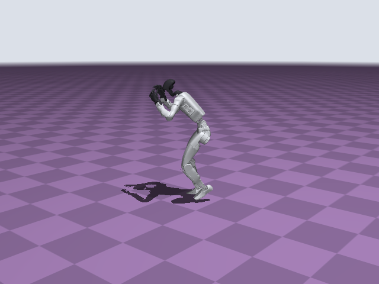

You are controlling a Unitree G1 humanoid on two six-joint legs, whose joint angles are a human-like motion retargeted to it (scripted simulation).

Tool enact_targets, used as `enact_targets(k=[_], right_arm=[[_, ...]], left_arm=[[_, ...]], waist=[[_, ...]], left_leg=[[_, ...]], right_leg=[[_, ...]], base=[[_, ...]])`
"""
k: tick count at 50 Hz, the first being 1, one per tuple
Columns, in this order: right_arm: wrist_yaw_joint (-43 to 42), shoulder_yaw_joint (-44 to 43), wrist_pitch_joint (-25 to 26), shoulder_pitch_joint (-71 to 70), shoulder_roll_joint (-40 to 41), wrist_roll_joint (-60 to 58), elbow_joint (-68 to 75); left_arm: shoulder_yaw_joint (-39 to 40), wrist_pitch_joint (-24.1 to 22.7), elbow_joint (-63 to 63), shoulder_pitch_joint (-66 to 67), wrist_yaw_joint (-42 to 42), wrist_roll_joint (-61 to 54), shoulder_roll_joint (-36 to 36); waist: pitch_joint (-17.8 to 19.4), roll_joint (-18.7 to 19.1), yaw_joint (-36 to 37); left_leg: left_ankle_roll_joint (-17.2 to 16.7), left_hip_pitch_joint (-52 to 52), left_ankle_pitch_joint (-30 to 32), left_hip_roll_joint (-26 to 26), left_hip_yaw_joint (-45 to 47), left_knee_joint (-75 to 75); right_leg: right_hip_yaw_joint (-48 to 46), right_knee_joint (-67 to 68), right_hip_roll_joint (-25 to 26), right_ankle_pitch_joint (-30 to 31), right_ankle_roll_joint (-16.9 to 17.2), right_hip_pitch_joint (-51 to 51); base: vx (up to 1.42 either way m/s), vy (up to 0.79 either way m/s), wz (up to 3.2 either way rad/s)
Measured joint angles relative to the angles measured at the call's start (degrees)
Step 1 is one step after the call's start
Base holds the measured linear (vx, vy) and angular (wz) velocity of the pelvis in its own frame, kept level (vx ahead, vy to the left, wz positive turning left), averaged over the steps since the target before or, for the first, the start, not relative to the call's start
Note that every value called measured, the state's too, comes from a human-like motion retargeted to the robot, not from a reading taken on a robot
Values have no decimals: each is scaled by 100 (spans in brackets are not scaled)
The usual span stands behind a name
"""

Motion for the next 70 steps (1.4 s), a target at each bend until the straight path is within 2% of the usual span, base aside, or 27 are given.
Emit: enact_targets(k=[2, 4, 5, 8, 10, 13, 15, 17, 19, 23, 25, 29, 31, 33, 35, 36, 38, 40, 43, 47, 50, 53, 56, 59, 63, 66, 70], right_arm=[[-30, -54, 18, 139, 96, -111, -85], [-85, -32, 248, 84, 34, -567, -15], [-112, 20, 573, -66, -105, -1147, 143], [-348, 23, 143, 148, 180, -273, -65], [-383, -45, 84, 266, 136, -193, -71], [-238, -71, 161, 351, -1, -219, -97], [-139, -141, 160, 470, -118, -180, -156], [-4, -315, 31, 700, -173, -142, -289], [14, -349, 66, 728, -249, -194, -307], [-94, -320, 31, 720, -248, -196, -297], [-114, -313, -11, 712, -262, -162, -267], [60, -184, 120, 508, -499, -241, -111], [70, -294, 107, 584, -440, -170, -141], [45, -403, 119, 668, -388, -86, -209], [-41, -471, 78, 649, -319, -11, -276], [-65, -470, 51, 613, -283, -40, -274], [-76, -454, 28, 623, -190, -122, -255], [-52, -456, 32, 651, -126, -132, -223], [-41, -507, -59, 791, -98, 28, -248], [-63, -425, -106, 651, 40, 164, -210], [-116, -432, -286, 717, 106, 351, -274], [-206, -197, -325, 503, 212, 511, -112], [-250, -48, -422, 402, 388, 700, -2], [-245, 251, -356, 95, 530, 610, 178], [-108, 630, -112, -512, 512, 247, 445], [-206, 410, -49, -267, 606, 77, 319], [-122, 293, 3, -113, 486, -7, 249]], left_arm=[[130, 28, -91, 170, -26, -120, 27], [134, 48, -119, 176, -35, -266, 18], [61, 60, -107, 92, -29, -367, -18], [34, 22, -54, 160, -33, -710, 80], [-37, 22, -19, 169, -92, -881, 42], [-218, 58, 46, 19, -166, -1007, -201], [-302, 77, 101, -68, -220, -1033, -363], [-350, 138, 169, -52, -442, -646, -472], [-464, 167, 189, -140, -457, -523, -573], [-591, 136, 251, -307, -471, -212, -589], [-645, 102, 286, -339, -477, -59, -613], [-963, 33, 451, -606, -346, 384, -1012], [-835, 90, 476, -527, -341, 351, -1042], [-621, 187, 427, -390, -331, 152, -1033], [-350, 304, 329, -260, -294, -107, -933], [-282, 331, 283, -219, -263, -147, -888], [-227, 341, 197, -83, -231, -165, -828], [-228, 344, 139, 0, -201, -211, -850], [-237, 370, 90, 136, -139, -112, -847], [-167, 366, 48, 29, -71, -138, -719], [-18, 358, 3, 176, 15, -36, -483], [-105, 196, 76, 126, 35, -142, -451], [-16, 93, 125, 221, -34, -179, -393], [-6, -30, 207, 192, -47, -159, -358], [-64, -233, 404, -84, -121, -128, -481], [144, -34, 295, 167, -65, -69, -575], [93, 57, 167, 251, -26, -23, -608]], waist=[[0, -58, 303], [0, -85, 631], [0, -112, 824], [0, -113, 1278], [0, -40, 1460], [0, 2, 1372], [0, 71, 1177], [0, 430, 932], [0, 609, 782], [0, 707, 438], [0, 667, 203], [0, 435, -81], [0, 216, -113], [0, -18, -224], [0, -121, -272], [0, -120, -270], [0, -159, -193], [0, -235, -61], [0, -328, 345], [0, -581, 973], [0, -631, 1445], [0, -869, 1992], [0, -1001, 2204], [0, -1136, 2197], [0, -1384, 2033], [0, -1271, 2165], [0, -1014, 2184]], left_leg=[[131, 9, -224, 748, 138, -787], [389, 188, -223, 1160, 404, -2262], [538, 383, -123, 1211, 530, -3338], [350, 1038, 521, 1230, 247, -5626], [306, 1324, 951, 1109, -122, -6072], [649, 1302, 782, 679, -217, -5484], [797, 1258, 405, 354, -334, -4960], [553, 924, -288, 478, -528, -3725], [580, 991, -525, 349, -615, -3519], [535, 1462, -769, 5, -492, -3643], [490, 1856, -843, -272, -448, -3871], [395, 2613, -951, -981, -420, -4118], [224, 2722, -919, -1026, -171, -3441], [70, 2672, -292, -1132, 72, -2561], [1, 2096, 707, -891, 341, -1229], [1, 1730, 1006, -636, 414, -562], [14, 1164, 1037, -93, 388, 525], [307, 683, 642, 203, 204, 977], [453, 217, 438, 343, -235, 540], [838, 393, 36, 807, -120, -1595], [562, 875, 244, 964, -671, -3589], [360, 1793, 531, 724, -2070, -5981], [135, 2271, 564, 573, -3062, -6418], [78, 2352, 899, 443, -2939, -6009], [0, 1679, 307, 44, -2114, -4549], [35, 1662, 42, 288, -1639, -4007], [310, 1751, -115, 585, -1030, -3869]], right_leg=[[-163, -30, 128, -116, -300, 288], [-250, -134, 163, -87, -318, 490], [-261, -254, 168, -12, -292, 566], [-218, -126, 252, -136, -348, 941], [-208, 399, 182, -85, -573, 980], [-67, 2030, -291, 850, -875, 248], [368, 3000, -252, 1412, -759, -269], [697, 3438, 532, 1169, -454, -484], [717, 3367, 831, 833, -465, -857], [-335, 1688, 455, 508, -729, -1202], [-1108, 172, 297, 608, -528, -943], [-2438, -2334, 258, 693, 331, -375], [-2511, -2726, 396, 689, 393, -93], [-2335, -2741, 168, 894, 244, 278], [-2053, -2197, -13, 1019, -346, 224], [-1894, -1540, -76, 898, -436, -9], [-1613, -408, -34, 635, -328, -284], [-1369, 205, 102, 393, -146, -327], [-1043, 484, 547, 58, -290, -70], [-513, 392, 1134, 49, -21, 280], [-19, 266, 1714, 44, 176, 835], [723, 350, 2152, 178, 377, 1104], [1075, 702, 2375, -5, 386, 1332], [983, 1313, 2231, -447, 94, 1315], [330, 2319, 1304, -915, -389, 842], [-374, 2605, 932, -825, -849, 828], [-682, 2590, 836, -644, -772, 641]], base=[[74, -15, -39], [65, 7, -36], [65, 15, -48], [73, 28, -59], [75, 41, -4], [72, 46, 93], [74, 42, 147], [79, 32, 139], [74, 28, 95], [74, 22, 58], [78, 16, 71], [84, -1, 63], [85, -15, -10], [88, 7, 3], [78, 9, -28], [76, 3, -61], [79, -8, -98], [75, -9, -126], [67, -1, -175], [59, 9, -215], [60, 22, -247], [51, 28, -261], [47, 38, -196], [38, 47, -129], [28, 44, -71], [23, 26, -137], [10, 27, -147]])
